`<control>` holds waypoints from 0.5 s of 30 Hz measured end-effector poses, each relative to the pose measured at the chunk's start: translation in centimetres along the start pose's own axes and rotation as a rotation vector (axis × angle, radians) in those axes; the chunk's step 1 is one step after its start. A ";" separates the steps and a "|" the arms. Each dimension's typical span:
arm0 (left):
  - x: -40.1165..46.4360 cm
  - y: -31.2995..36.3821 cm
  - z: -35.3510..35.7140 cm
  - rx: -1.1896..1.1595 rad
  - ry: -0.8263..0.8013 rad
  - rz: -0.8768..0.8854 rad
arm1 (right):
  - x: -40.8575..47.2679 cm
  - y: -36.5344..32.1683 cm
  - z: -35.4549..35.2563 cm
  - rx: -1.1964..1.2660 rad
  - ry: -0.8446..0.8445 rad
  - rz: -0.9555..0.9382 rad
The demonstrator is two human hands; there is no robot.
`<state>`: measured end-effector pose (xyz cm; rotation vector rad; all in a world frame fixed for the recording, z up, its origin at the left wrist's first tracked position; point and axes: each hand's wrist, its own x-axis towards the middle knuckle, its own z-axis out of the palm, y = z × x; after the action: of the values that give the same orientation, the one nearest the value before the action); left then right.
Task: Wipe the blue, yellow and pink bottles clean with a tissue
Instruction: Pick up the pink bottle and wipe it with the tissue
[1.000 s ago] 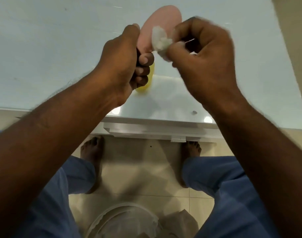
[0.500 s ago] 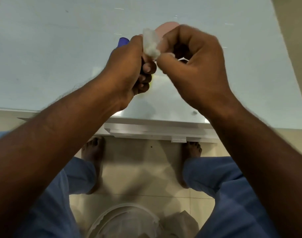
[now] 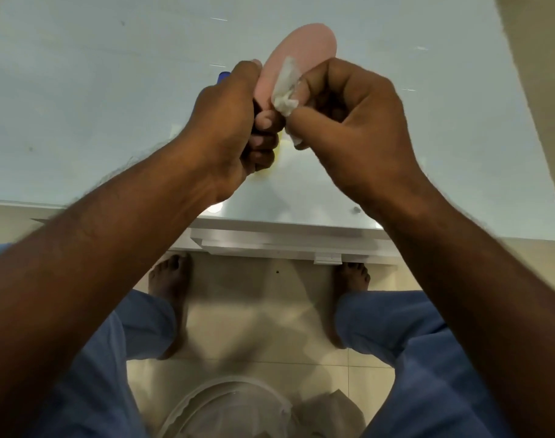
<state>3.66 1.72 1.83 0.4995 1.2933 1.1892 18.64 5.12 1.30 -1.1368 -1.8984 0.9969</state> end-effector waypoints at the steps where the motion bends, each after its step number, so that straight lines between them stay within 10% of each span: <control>1: 0.0 0.1 0.0 -0.021 -0.025 -0.004 | 0.3 0.1 -0.3 0.014 0.050 -0.004; 15: -0.5 0.1 0.4 0.206 0.010 0.050 | 0.5 0.6 0.0 -0.055 0.252 -0.055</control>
<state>4.07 1.46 2.26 0.6797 1.4270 1.1057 18.68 5.74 0.86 -1.1760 -1.7536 0.7372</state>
